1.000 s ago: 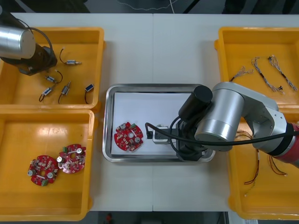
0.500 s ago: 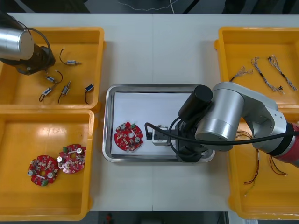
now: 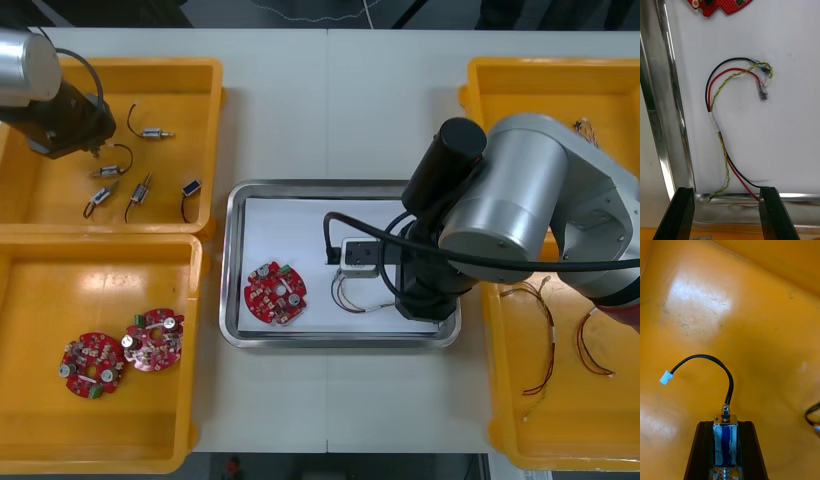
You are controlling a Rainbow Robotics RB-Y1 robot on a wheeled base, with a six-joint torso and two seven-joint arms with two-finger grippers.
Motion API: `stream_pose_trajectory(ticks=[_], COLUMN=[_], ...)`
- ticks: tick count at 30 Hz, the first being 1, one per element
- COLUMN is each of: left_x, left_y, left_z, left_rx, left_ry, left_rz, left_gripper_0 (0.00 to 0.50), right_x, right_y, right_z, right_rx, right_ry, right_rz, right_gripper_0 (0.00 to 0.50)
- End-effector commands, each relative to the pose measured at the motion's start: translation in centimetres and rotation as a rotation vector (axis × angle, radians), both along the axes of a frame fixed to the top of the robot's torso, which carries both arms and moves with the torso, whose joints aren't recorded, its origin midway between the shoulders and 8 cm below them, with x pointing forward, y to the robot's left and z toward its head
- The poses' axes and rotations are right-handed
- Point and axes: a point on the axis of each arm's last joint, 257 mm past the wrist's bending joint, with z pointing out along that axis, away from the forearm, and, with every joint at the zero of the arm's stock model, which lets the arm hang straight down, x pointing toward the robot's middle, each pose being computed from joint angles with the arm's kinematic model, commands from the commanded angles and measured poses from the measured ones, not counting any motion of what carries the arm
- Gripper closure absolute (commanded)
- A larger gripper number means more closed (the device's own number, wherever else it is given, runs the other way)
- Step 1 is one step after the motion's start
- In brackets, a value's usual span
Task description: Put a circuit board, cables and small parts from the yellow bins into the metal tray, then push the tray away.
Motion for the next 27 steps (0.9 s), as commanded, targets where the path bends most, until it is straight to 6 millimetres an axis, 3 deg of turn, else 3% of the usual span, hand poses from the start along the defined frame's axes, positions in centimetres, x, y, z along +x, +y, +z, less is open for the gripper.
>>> stream_pose_trajectory(ticks=[1,4,10,15,19,27], left_x=[-0.2,-1.2,-3.2,-5.4,-7.0,-9.4], left_y=[1.0,0.0,-2.7,-6.3,-9.2,-16.4], left_z=[6.2,7.6,9.4,10.5,11.0,10.9], left_rx=[0.076,0.093,0.116,0.131,0.141,0.131], left_ry=[-0.037,-0.017,0.026,0.066,0.087,0.091], left_rz=[-0.073,-0.092,-0.139,-0.204,-0.256,-0.332], left_gripper_0=[0.499,0.499,0.499,0.499,0.499,0.498], right_x=[0.4,0.8,3.0,4.5,5.0,7.4], right_y=[1.2,-0.3,-1.3,-3.5,-5.4,-11.0], right_z=[4.3,5.7,10.8,14.7,16.0,18.5], right_rx=[0.046,0.039,0.152,0.228,0.244,0.310], right_ry=[-0.044,-0.047,-0.156,-0.235,-0.250,-0.284], right_rz=[0.003,-0.040,-0.111,-0.186,-0.235,-0.431], right_gripper_0=[0.000,0.000,0.000,0.000,0.000,0.000])
